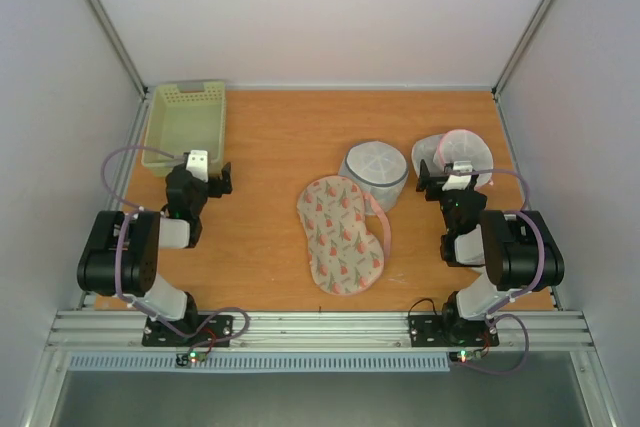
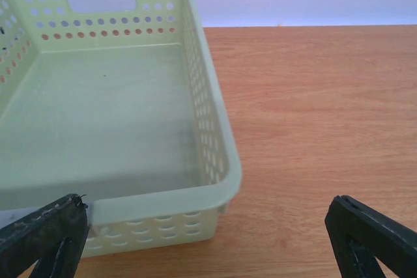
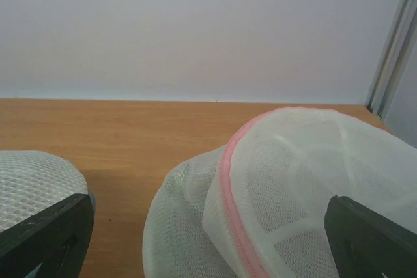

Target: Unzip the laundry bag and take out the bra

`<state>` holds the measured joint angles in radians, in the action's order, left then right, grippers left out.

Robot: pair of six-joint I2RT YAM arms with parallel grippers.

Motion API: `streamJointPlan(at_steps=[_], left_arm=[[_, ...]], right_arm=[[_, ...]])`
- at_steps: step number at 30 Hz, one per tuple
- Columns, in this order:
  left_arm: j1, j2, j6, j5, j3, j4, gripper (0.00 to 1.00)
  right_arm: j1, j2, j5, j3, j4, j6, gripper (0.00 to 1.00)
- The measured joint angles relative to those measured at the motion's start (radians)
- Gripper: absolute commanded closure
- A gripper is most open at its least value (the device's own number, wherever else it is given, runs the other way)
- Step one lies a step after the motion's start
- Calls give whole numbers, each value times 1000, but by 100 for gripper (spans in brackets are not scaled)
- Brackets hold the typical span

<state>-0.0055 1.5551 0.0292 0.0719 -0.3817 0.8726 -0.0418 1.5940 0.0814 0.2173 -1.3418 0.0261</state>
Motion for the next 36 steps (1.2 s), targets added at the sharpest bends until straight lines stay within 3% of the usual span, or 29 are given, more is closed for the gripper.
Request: streamJointPlan(at_steps=[32,36], left_arm=[[22,0,-3,3,0,0,1],[22,-3,-2,8,-3,-10,1]], right_arm=[[1,-49,-118,-63,-56,27,2],[1,-127,-123,-65,-6,27,1]])
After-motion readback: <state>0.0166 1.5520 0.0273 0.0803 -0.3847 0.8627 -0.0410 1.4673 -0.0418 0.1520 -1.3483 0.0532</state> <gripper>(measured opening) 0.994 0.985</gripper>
